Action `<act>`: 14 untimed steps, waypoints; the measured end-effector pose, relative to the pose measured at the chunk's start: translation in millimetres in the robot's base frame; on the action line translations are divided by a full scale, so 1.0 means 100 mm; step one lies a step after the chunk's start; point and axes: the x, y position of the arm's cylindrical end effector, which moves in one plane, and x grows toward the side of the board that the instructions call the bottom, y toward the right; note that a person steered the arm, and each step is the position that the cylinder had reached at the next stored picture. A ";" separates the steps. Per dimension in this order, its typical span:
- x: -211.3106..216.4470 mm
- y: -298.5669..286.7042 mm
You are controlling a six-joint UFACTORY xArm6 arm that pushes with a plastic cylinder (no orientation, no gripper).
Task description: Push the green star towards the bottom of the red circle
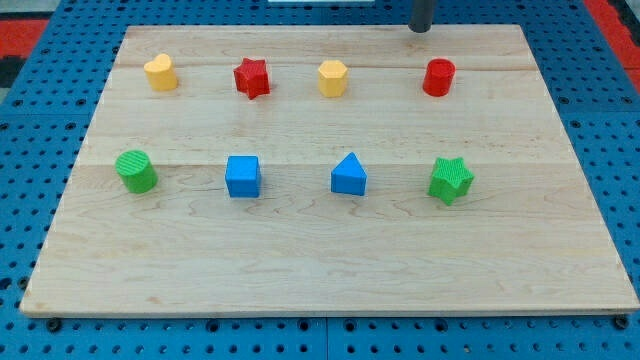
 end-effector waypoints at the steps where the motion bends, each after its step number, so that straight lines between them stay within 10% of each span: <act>1: 0.00 0.00; 5: 0.13 0.52; 6: 0.67 1.42; 9: 3.19 1.23; 12: 2.66 -0.02; 14: 3.33 -0.27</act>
